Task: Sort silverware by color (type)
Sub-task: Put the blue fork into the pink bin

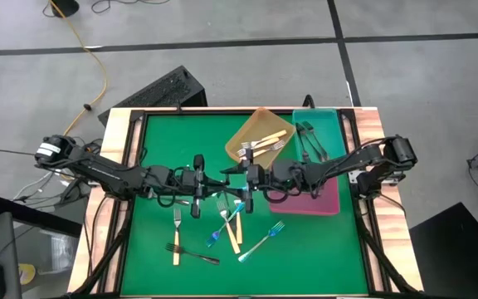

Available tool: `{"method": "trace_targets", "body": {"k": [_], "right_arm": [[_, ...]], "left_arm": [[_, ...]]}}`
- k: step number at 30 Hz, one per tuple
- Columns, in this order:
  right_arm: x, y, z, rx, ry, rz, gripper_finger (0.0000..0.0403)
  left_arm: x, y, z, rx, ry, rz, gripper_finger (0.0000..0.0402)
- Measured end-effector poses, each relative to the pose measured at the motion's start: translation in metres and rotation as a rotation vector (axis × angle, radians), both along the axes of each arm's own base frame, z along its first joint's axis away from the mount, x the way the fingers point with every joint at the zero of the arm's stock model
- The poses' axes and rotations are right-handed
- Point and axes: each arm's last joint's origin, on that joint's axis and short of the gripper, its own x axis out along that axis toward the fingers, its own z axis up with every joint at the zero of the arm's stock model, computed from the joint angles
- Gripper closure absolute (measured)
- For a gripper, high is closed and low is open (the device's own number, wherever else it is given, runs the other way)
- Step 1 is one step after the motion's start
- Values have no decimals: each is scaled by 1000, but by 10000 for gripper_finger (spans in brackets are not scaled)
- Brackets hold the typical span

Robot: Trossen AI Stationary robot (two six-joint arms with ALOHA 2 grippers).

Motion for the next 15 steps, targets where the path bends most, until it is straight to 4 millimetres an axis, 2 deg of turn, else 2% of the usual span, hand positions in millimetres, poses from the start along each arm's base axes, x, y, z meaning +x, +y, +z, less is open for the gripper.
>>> {"method": "trace_targets", "body": {"k": [3,6,12,15], "right_arm": [[0,0,0,1,-2,-1,174],[0,0,0,0,3,0,221],[0,0,-1,2,14,3,362],[0,1,-2,10,15,4,369]], "left_arm": [[1,0,-1,-3,9,-8,395],[1,-1,-1,-6,7,-15,395],[1,0,-1,-2,9,-8,395],[1,0,-1,-2,9,-8,395]]}}
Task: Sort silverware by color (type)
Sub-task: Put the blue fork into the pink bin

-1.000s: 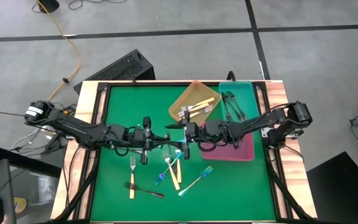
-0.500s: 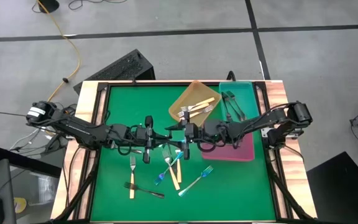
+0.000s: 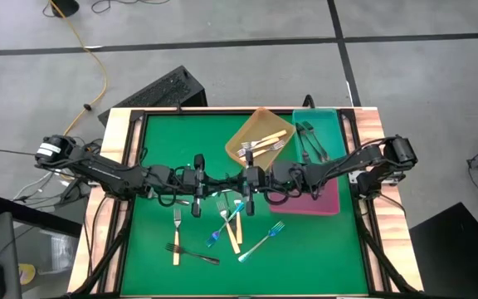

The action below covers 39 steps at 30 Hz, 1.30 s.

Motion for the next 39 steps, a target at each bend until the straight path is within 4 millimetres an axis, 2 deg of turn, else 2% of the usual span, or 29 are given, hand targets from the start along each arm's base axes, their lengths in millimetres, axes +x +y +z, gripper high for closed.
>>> {"method": "trace_targets", "body": {"k": [7,16,21,23,25,27,31,34,36,39], "right_arm": [[0,-1,-2,21,17,-30,369],[-2,-4,0,34,26,-49,369],[-7,-13,8,32,127,-82,369],[-7,-15,18,26,144,-127,369],[-14,-17,24,5,226,-154,369],[-14,-19,35,3,248,-160,369],[-28,-22,48,8,438,-193,369],[-44,-25,45,3,655,-276,369],[-51,-25,45,14,742,-317,369],[-66,-25,34,11,921,-363,369]], "left_arm": [[0,1,-2,-28,17,39,385],[-1,1,-8,-17,110,49,280],[1,2,2,0,252,105,233],[1,3,7,7,317,126,224],[2,2,13,1,349,134,219],[1,3,16,6,392,147,218],[-1,4,18,7,485,190,217],[-4,5,18,-7,558,230,217],[-6,6,16,-15,595,243,217],[-8,6,16,-21,610,245,217]]}}
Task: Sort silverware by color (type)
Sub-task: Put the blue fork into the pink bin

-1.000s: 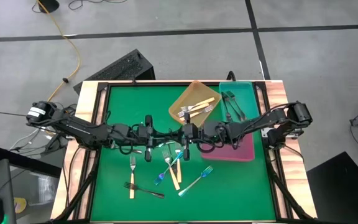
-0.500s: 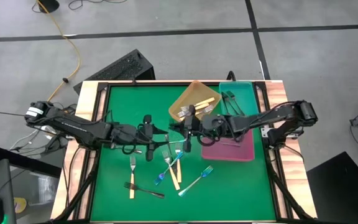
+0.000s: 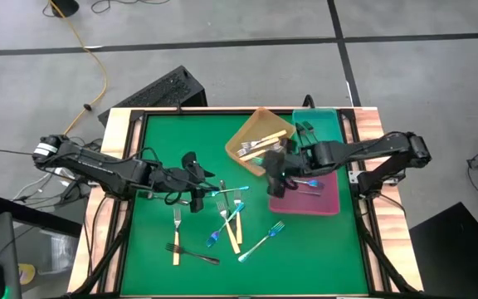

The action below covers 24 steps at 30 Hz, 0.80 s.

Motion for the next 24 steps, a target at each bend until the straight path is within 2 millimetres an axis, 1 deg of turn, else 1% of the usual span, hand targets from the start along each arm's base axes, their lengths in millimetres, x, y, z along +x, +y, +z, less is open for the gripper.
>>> {"method": "trace_targets", "body": {"k": [5,8,11,14,18,20,24], "right_arm": [[-18,4,-26,-13,208,-86,369],[-24,10,-40,-12,251,-98,369],[-28,18,-52,-19,280,-79,369],[-33,21,-71,0,311,-57,369],[-42,19,-96,34,371,-53,369],[-46,17,-102,36,395,-61,369],[-50,14,-111,105,418,-33,369]], "left_arm": [[-7,-5,11,15,-54,-43,217],[-14,-9,24,29,-127,-84,217],[-21,-13,36,49,-246,-134,217],[-30,-16,44,65,-337,-186,217],[-40,-15,47,64,-406,-206,217],[-43,-15,46,64,-406,-207,217],[-45,-14,47,58,-412,-206,220]]}}
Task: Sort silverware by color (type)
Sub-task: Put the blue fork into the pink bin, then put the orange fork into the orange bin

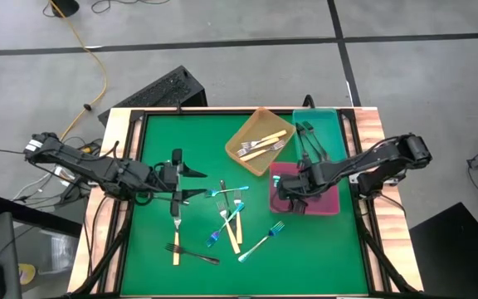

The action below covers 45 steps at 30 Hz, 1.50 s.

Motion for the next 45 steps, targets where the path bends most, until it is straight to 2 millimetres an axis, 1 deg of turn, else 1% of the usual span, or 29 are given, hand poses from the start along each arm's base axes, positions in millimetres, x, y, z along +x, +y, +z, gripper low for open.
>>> {"method": "trace_targets", "body": {"k": [3,13,19,22,25,32,35,38,45], "right_arm": [[0,-5,-7,45,-5,19,369],[-5,-27,-34,116,-28,-3,369],[-8,-34,-44,115,-38,-14,368],[-8,-37,-48,116,-65,-26,349],[-5,-38,-48,114,-96,-33,331],[-3,-37,-48,116,-118,-33,317],[-3,-37,-48,116,-118,-35,305],[-3,-37,-48,116,-119,-35,279],[-4,-37,-46,130,-122,-36,198]], "left_arm": [[0,0,0,15,-1,-8,220],[0,-1,0,9,-2,-44,221],[0,-1,0,10,-3,-44,221],[0,-1,0,9,-3,-44,221],[0,-1,0,9,-2,-44,221],[0,-1,0,-7,5,-40,221],[0,-1,-2,-26,16,-29,221],[-1,0,-5,-18,46,3,221],[-5,3,-19,-34,182,75,221]]}}
